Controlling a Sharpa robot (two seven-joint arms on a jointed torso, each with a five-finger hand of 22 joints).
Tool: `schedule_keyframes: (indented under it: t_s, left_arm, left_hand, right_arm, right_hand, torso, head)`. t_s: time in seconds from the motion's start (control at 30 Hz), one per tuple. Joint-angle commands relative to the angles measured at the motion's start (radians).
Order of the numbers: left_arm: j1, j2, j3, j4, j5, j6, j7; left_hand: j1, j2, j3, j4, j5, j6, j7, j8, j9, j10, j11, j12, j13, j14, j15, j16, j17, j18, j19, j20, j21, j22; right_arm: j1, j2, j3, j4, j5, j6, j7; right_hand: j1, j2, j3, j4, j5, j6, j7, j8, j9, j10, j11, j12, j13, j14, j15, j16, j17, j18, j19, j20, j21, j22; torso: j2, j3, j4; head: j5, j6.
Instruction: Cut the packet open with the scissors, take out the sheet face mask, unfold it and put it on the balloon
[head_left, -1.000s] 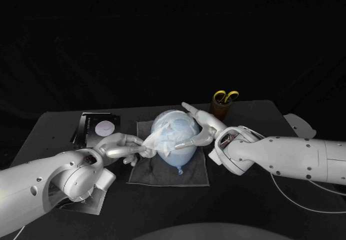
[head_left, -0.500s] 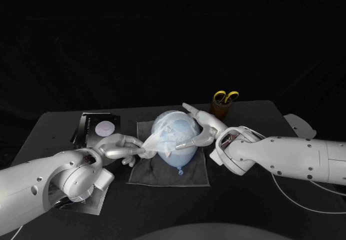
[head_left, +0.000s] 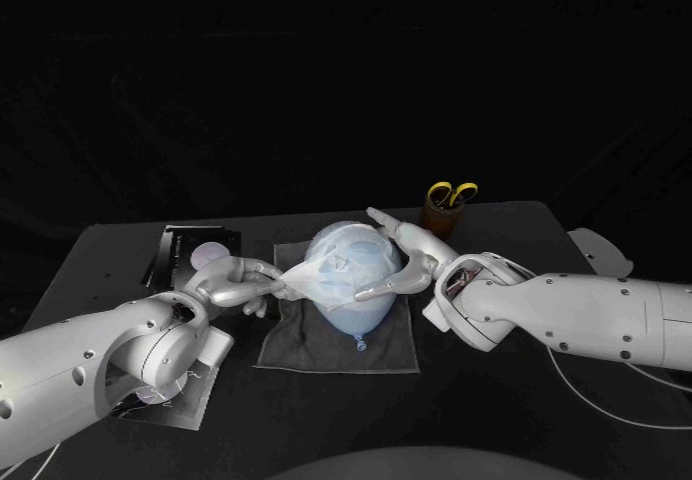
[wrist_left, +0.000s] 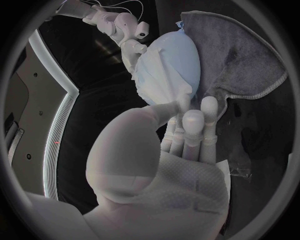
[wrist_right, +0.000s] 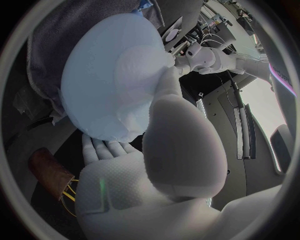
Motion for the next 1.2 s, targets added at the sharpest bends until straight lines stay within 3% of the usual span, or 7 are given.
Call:
schedule_keyframes:
  t_s: [0.03,0.37,0.57,0.73,0.83,0.93,1.2]
  left_arm:
    - [0.001,0.003,0.001,-0.004,0.009,-0.079,0.036]
    - [0.001,0.002,0.001,-0.009,-0.023,0.018,-0.029]
    - [0.001,0.003,0.001,-0.008,-0.050,0.079,-0.043]
    - [0.001,-0.001,0.001,-0.009,-0.073,0.093,-0.038]
    - [0.001,-0.005,0.002,-0.010,-0.086,0.096,-0.028]
    - [0.001,-0.011,0.003,-0.016,-0.093,0.092,-0.009]
    - [0.001,-0.022,0.027,-0.052,-0.059,0.055,0.062]
  left_hand:
    - [0.007,0.002,-0.002,-0.005,0.003,0.009,0.001,-0.001,-0.001,0.008,0.001,0.005,-0.001,0.006,-0.006,0.004,0.002,0.019,-0.007,-0.004,0.005,0.002]
    - [-0.002,-0.017,-0.005,-0.005,0.003,-0.022,0.010,-0.030,-0.029,-0.007,0.008,0.005,-0.003,0.003,-0.002,-0.002,-0.010,0.017,-0.012,-0.001,0.011,0.002]
    - [-0.074,-0.089,-0.056,0.034,0.003,-0.132,0.034,-0.077,-0.070,-0.129,0.044,-0.104,-0.083,-0.139,0.033,-0.127,-0.222,0.013,-0.052,0.034,-0.044,-0.030]
    - [-0.075,-0.110,-0.223,0.075,0.002,-0.211,0.052,-0.073,-0.088,-0.263,0.073,-0.189,-0.162,-0.204,0.065,-0.171,-0.262,0.015,-0.077,0.071,-0.138,-0.092]
    - [0.031,-0.058,-0.562,0.187,0.002,-0.256,0.050,-0.040,-0.099,-0.310,0.081,-0.193,-0.204,-0.244,0.072,-0.187,-0.299,0.016,-0.074,0.082,-0.211,-0.143]
    - [0.161,-0.090,-0.705,0.398,0.005,-0.285,0.033,-0.008,-0.111,-0.333,0.091,-0.175,-0.230,-0.338,0.092,-0.249,-0.354,0.013,-0.093,0.099,-0.288,-0.192]
    - [0.140,-0.049,-0.660,0.396,0.002,-0.207,0.047,0.024,-0.155,-0.281,0.094,-0.099,-0.251,-0.509,0.118,-0.366,-0.439,0.009,-0.175,0.133,-0.466,-0.298]
  right_arm:
    - [-0.005,-0.002,-0.004,0.001,0.008,0.043,-0.006]
    - [-0.005,-0.004,-0.004,0.000,0.013,0.046,-0.004]
    - [-0.005,-0.003,-0.004,-0.002,0.017,0.048,-0.001]
    - [-0.005,-0.003,-0.004,-0.003,0.019,0.048,0.001]
    - [-0.005,-0.003,-0.004,-0.003,0.021,0.049,0.003]
    - [-0.005,-0.003,-0.004,-0.003,0.023,0.051,0.005]
    - [-0.005,-0.004,-0.004,-0.002,0.028,0.060,0.008]
  right_hand:
    - [0.010,0.000,0.001,0.000,0.003,0.005,0.106,0.006,0.000,0.002,0.002,0.006,0.001,0.005,0.002,0.004,0.000,0.000,0.010,0.000,0.002,0.000]
    - [0.011,0.000,0.000,0.000,0.003,0.004,0.106,0.005,0.000,0.000,0.002,0.006,0.001,0.004,0.002,0.004,-0.001,0.000,0.010,0.000,0.002,0.000]
    - [0.011,0.000,0.000,0.000,0.003,0.004,0.106,0.005,0.000,0.000,0.002,0.006,0.001,0.004,0.002,0.004,-0.001,0.000,0.010,0.000,0.002,0.000]
    - [0.012,0.000,0.000,0.000,0.003,0.003,0.106,0.005,0.000,0.000,0.002,0.007,0.000,0.003,0.003,0.004,-0.002,0.000,0.010,0.000,0.002,-0.001]
    - [0.012,0.001,0.000,0.000,0.003,0.004,0.106,0.006,0.000,0.001,0.002,0.008,0.001,0.003,0.003,0.004,-0.002,0.000,0.010,0.000,0.002,-0.001]
    - [0.013,0.001,0.001,0.000,0.003,0.005,0.106,0.006,0.001,0.001,0.002,0.008,0.001,0.005,0.003,0.004,-0.001,0.000,0.010,0.000,0.002,-0.001]
    - [0.014,0.001,0.001,0.000,0.003,0.008,0.106,0.007,0.003,0.005,0.002,0.011,0.002,0.005,0.002,0.004,-0.001,0.000,0.011,0.000,0.002,-0.001]
  torso:
    - [0.000,-0.0005,0.0000]
    - [0.001,-0.0008,0.0010]
    - [0.001,-0.0009,0.0015]
    - [0.000,-0.0008,0.0012]
    - [0.000,-0.0005,0.0018]
    - [0.000,-0.0006,0.0012]
    - [0.001,-0.0008,-0.0005]
  head:
    - [-0.001,-0.001]
    - [-0.001,-0.001]
    - [0.000,0.001]
    - [0.001,0.002]
    - [0.002,0.005]
    - [0.002,0.007]
    - [0.003,0.014]
